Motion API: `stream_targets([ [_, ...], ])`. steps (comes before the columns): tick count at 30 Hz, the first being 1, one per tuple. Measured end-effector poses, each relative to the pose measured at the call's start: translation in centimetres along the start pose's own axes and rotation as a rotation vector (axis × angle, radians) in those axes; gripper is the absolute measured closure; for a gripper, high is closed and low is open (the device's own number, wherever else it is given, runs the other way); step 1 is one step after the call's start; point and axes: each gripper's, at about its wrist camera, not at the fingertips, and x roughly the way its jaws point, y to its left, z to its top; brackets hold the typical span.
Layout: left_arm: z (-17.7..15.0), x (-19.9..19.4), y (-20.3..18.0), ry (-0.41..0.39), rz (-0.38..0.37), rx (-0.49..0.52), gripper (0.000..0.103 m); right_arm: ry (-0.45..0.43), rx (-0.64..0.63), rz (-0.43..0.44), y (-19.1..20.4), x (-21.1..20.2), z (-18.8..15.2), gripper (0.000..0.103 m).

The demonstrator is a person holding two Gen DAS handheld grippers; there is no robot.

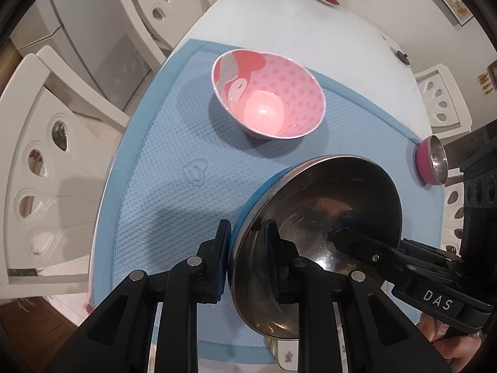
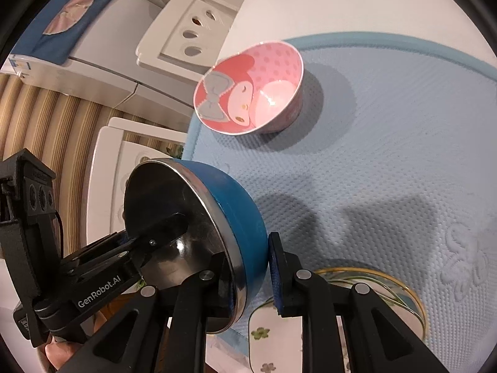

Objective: Organize plates and bowls
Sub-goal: 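Carry the blue steel bowl with the right gripper over the pink bunny bowl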

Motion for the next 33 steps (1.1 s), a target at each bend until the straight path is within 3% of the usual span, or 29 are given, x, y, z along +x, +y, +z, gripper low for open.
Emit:
stream_targets([
  [9, 1.2, -2.6, -0.6, -0.037, -0.007, 0.025, 0.084, -0.034, -0.027, -0.001, 1.4, -2.5, 0.6, 0.086],
  [19, 5.9, -3.9, -0.6, -0.067, -0.032, 0.103, 0.084, -0.102, 0.000, -0.020, 3.3, -4.1, 4.3, 0.085],
  [33, 12.3, -1.7, 0.8, -0.063, -0.091, 0.128, 0.084, -0.124, 0.004, -0.089, 4.6, -2.9, 10.3, 0.085],
])
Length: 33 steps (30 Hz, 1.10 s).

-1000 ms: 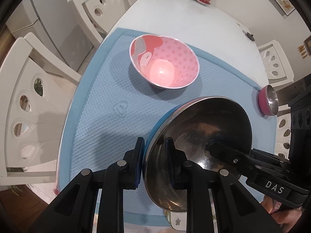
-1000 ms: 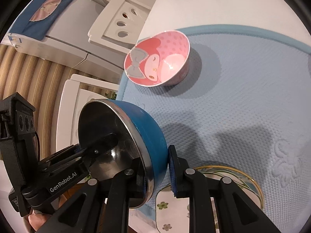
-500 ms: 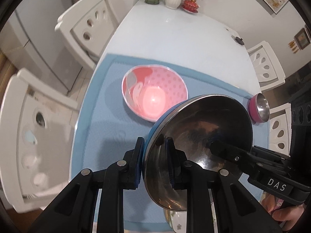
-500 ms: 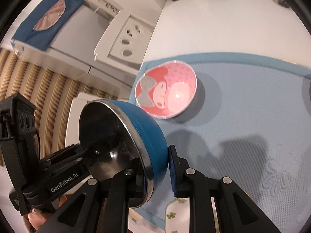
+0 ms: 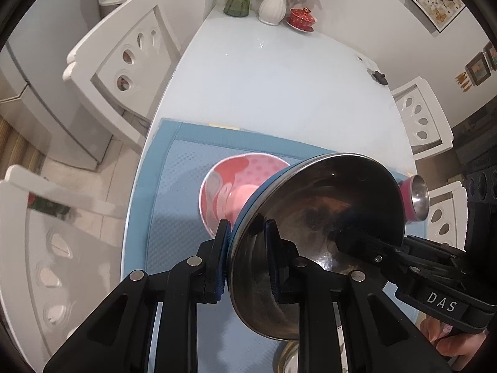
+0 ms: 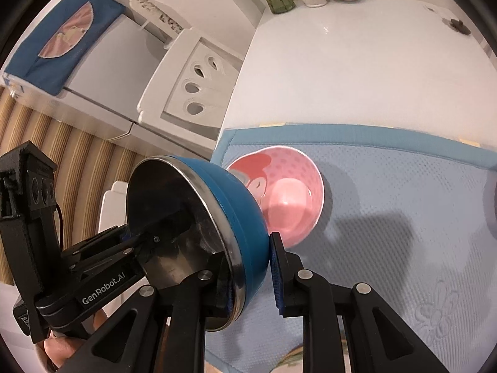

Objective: Organize plates and bowls
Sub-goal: 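Carry the blue steel bowl with the right gripper over the pink bunny bowl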

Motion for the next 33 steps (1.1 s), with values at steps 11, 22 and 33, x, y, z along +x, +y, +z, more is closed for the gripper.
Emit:
stream_targets([
  [11, 1.9, 4.6, 1.2, 0.066, -0.029, 0.011, 0.084, 0.053, 0.073, -0.019, -2.4, 4.2, 2.0, 0.085],
  [22, 2.4, 7.8, 1.6, 0.115, -0.030, 0.033, 0.084, 0.105, 0.100, -0.056, -3.6, 7.7, 3.2, 0.085],
  [33, 2.6, 9.3, 2.3, 0.131, -0.053, 0.020, 0.084, 0.142, 0.115, -0.074, -4.7, 9.5, 3.6, 0.085],
])
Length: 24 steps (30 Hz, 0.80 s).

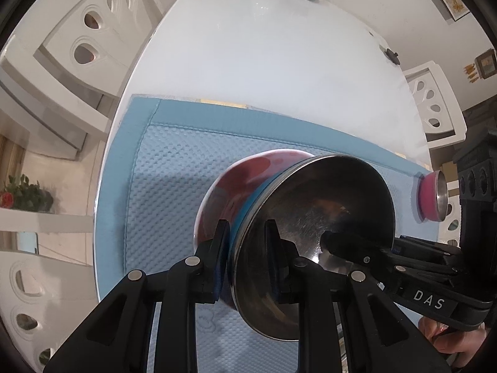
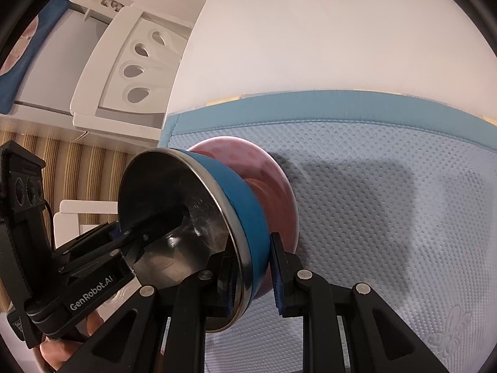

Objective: Organize plates and bowls
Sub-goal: 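Carry the blue steel bowl with the right gripper over the pink bunny bowl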

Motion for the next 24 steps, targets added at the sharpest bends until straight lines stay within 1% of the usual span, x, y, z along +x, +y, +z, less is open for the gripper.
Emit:
stream_targets([
  [8, 0.1, 0.6, -0.1, -0.005, 0.010, 0.013, 0.083, 0.001, 0.006, -0.005, -0.1, 0.8, 0.3, 0.085],
  [13, 0.1, 0.1, -0.6, -0.025, 0.053, 0.048, 0.081, -0.002, 0.000, -0.013, -0.2, 0.4, 0.1, 0.085],
  [15, 0.1, -0.1, -0.7, -0.033, 0.066, 0.061, 0.079, -0.009, -0.001, -0.019, -0.2, 0.1, 0.1, 0.085],
  [24, 0.1, -0.1, -0.1, -0.037, 0.063, 0.061, 0.078, -0.020, 0.012, -0.015, -0.6, -0.3, 0.0, 0.085],
])
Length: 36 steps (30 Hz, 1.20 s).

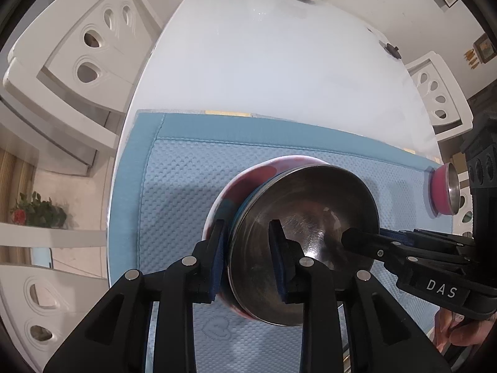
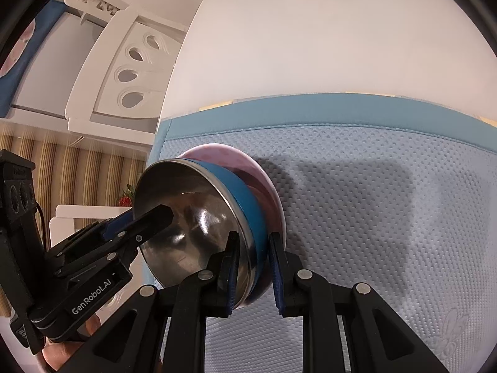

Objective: Organize plates and bowls
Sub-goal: 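Carry the blue steel bowl with the right gripper over the pink bunny bowl, then lower the steel bowl into the pink bowl and open the right gripper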

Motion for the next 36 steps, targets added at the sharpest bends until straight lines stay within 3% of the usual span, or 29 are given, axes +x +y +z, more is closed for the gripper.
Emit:
stream_targets([
  [30, -0.7, -0.7, -0.4, 0.023, 0.007, 0.004, 0.078, -0.004, 0.024, 0.011, -0.1, -1.4, -0.6, 0.085],
  [36, -1.1, -1.3, -0.7, 0.017, 0.000, 0.009, 0.074, 0.005, 0.040, 0.019, -0.2, -1.4, -1.2, 0.085],
])
